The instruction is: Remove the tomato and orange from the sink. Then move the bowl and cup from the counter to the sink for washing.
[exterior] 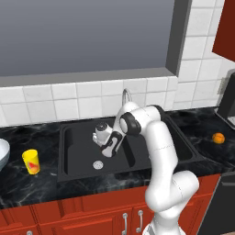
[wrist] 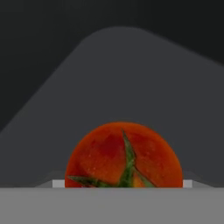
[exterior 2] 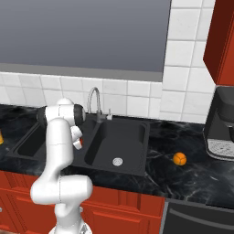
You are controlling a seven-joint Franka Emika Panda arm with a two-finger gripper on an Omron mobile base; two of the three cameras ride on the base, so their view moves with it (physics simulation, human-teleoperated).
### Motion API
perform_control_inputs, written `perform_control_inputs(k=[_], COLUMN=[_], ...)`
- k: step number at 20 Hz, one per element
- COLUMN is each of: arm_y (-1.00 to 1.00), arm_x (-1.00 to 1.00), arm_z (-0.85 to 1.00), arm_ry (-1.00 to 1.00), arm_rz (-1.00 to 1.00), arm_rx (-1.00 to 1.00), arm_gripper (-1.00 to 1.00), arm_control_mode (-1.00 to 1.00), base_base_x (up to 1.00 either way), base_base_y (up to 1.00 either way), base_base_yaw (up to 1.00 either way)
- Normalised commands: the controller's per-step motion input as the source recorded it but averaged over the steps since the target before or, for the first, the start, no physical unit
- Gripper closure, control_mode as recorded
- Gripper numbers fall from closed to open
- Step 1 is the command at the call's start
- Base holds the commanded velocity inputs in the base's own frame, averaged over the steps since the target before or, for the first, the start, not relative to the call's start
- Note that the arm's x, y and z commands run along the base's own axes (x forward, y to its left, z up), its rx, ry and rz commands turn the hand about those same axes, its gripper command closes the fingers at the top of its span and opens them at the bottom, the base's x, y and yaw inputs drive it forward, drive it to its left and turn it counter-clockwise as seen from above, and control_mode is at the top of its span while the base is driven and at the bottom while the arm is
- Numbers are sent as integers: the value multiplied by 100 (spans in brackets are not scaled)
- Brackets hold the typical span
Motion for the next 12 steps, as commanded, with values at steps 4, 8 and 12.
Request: perform_control_inputs(k=[4, 8, 12], arm_y=[3, 3, 3], arm_x=[-12, -12, -15], arm_z=[4, 8, 10], arm_ry=[-4, -3, 0], arm_rz=[0, 0, 0], arm_rx=[1, 1, 4], arm_gripper=[100, 100, 100], arm_control_mode=[-100, -100, -100], base_base_x=[0, 0, 0], base_base_y=[0, 0, 0], base_base_yaw=[0, 0, 0])
